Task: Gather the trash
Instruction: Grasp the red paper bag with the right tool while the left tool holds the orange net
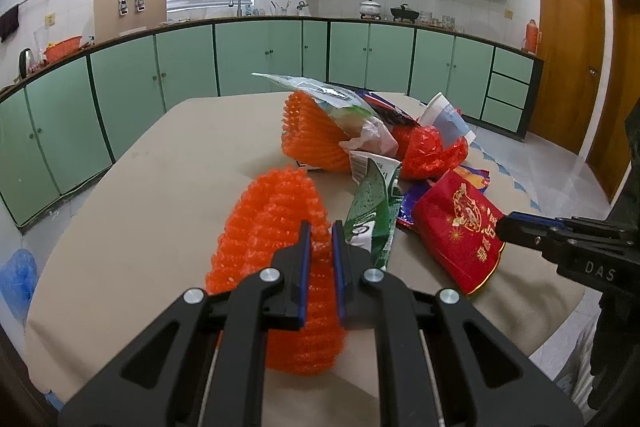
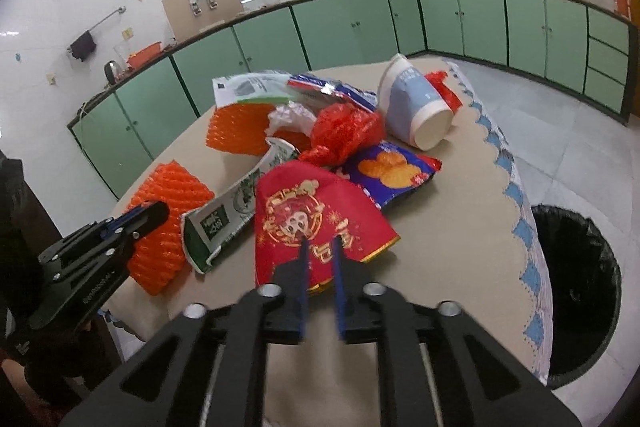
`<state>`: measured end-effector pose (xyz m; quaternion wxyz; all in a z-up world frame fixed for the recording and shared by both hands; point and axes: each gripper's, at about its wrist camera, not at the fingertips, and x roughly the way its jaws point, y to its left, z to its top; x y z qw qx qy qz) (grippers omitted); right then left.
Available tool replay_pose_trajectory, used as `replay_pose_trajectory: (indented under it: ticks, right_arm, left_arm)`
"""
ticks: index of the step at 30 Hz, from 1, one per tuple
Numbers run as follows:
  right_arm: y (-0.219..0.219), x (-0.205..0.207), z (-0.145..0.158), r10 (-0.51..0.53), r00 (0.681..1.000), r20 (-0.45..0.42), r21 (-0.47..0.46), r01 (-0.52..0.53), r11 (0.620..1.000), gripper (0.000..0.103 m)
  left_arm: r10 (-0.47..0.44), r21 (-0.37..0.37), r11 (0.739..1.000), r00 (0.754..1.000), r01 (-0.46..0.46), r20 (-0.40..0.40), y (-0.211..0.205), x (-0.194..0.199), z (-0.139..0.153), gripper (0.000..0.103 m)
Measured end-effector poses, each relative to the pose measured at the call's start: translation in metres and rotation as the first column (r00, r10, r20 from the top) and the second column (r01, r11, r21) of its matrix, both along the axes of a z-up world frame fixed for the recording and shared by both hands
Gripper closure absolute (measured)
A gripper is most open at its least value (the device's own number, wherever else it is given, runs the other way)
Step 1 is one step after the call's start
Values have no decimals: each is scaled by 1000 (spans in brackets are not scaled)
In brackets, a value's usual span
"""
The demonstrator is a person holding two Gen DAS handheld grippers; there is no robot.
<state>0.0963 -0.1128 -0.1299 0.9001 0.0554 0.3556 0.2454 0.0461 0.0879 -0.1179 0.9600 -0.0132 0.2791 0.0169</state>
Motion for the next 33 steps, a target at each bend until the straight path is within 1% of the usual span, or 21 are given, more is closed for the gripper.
replay_pose_trajectory:
  ticks: [1,4,7,9,11,12,13,16,20,21,24,25,26,27,28,33]
  right_arm:
    - [-1,0,-1,-10,1000,5,-6,10,1000,66]
    - [-3,3,-3,-28,1000,2,-15,28,999,51]
    - [-2,10,-7,-39,999,-22,-14,38,999,38]
    - [-1,15,-10,-31,999,-41,-13,31,999,31]
    - [0,20,-12,-24,998,-61,7,25,1000,26]
    - [1,23,-15,-16,997,-82,24,18,1000,19]
    - [2,26,-16,-11,996,-91,32,14,999,16]
    - [5,32,-19,2,995,-97,33,1,999,15]
    - [9,36,-19,29,995,-97,39,-25,999,15]
    - [9,37,-19,35,995,-96,42,-32,999,18]
    - [9,37,-18,42,994,-97,50,-38,998,20]
    - [9,36,-18,48,994,-99,59,-43,997,23]
    - [7,34,-16,50,994,-95,69,-43,997,28]
    - [6,33,-14,45,995,-87,78,-38,996,50]
    - [3,32,-12,37,996,-84,84,-30,996,57]
    - [-5,30,-3,60,994,-91,129,-48,990,70]
  left_arm:
    - [1,-2,1000,1000,-1,-1,0,0,0,94]
    - [4,-5,1000,1000,-4,-3,3,1,-2,94]
    - [1,-6,1000,1000,-1,-5,3,2,-4,94]
    - [-1,-6,1000,1000,1,-6,3,3,-4,94]
    - [0,-6,1000,1000,0,-7,3,3,-4,94]
    - [1,-9,1000,1000,-1,-9,4,4,-4,94]
    - [2,-12,1000,1000,-2,-12,6,5,-5,94]
    - [4,-15,1000,1000,-4,-16,7,6,-5,94]
    - [9,-17,1000,1000,-9,-18,10,8,-7,94]
    - [11,-18,1000,1000,-12,-20,11,8,-7,94]
    - [12,-17,1000,1000,-13,-21,12,9,-8,94]
    - [12,-17,1000,1000,-12,-20,12,9,-8,94]
    - [12,-17,1000,1000,-12,-20,12,9,-8,94]
    - [12,-17,1000,1000,-13,-20,13,9,-8,94]
    - [15,-15,1000,1000,-16,-19,13,9,-8,94]
    - [18,-14,1000,1000,-18,-18,15,8,-8,94]
